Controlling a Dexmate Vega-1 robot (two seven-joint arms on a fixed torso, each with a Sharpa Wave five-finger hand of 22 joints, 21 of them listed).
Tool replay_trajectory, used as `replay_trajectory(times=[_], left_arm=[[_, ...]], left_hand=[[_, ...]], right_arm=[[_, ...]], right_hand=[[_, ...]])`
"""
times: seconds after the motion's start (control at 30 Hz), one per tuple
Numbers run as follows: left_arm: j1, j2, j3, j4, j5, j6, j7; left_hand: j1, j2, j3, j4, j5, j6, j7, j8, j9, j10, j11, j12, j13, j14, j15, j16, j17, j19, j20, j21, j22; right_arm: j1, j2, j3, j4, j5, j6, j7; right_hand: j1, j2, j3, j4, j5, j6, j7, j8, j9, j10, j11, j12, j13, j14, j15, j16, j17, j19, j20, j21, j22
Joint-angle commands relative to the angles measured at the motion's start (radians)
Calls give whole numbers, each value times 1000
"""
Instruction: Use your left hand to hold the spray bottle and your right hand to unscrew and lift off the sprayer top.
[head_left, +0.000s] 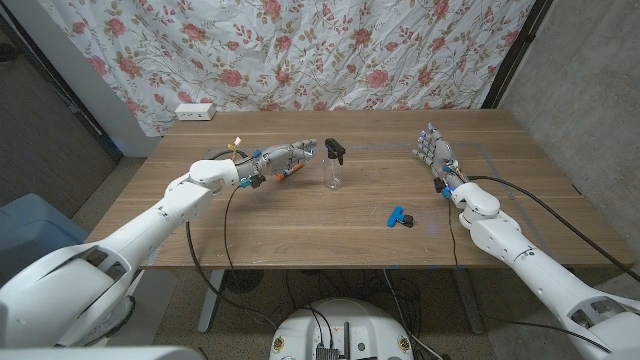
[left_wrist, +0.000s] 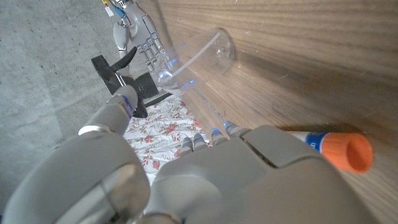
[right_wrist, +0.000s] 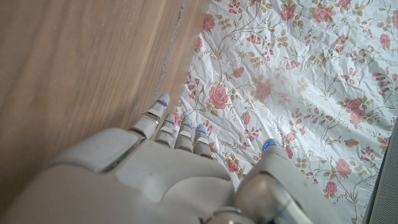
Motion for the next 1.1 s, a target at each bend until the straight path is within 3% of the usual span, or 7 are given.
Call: replay_trajectory(times=[0.03,0.47,1.1], left_arm=[[-59,-17,48,39,72,-15,-40],[-40,-34,55,50,118,-69,29],[-12,-98,80,115,173,-170,117]], left_hand=[[16,-2,6,2,1,-35,-4,1,2,-79,9,2,5,-131,10,2,5,-99,9,0,2],[30,-16,5,2,-4,-21,-16,14,1,-90,6,8,5,-145,9,8,6,-130,14,5,3],[55,-46,-2,2,-5,29,-11,33,2,-24,-10,29,4,-74,-30,26,5,-74,-1,25,3]], right_arm=[[3,5,-3,11,-6,10,-4],[5,3,-8,13,-17,12,-5],[-21,-11,-4,-22,-18,8,-17]], right_hand=[[8,1,3,-11,-4,-3,-2,4,4,-4,-1,4,0,-4,7,-1,1,-6,-2,5,4],[19,-3,6,-23,-7,-6,3,5,4,-5,2,5,0,-5,6,0,-4,-8,0,5,4],[24,-6,5,-34,-10,-6,3,7,4,-5,3,6,0,-5,7,2,-8,-9,0,6,4]])
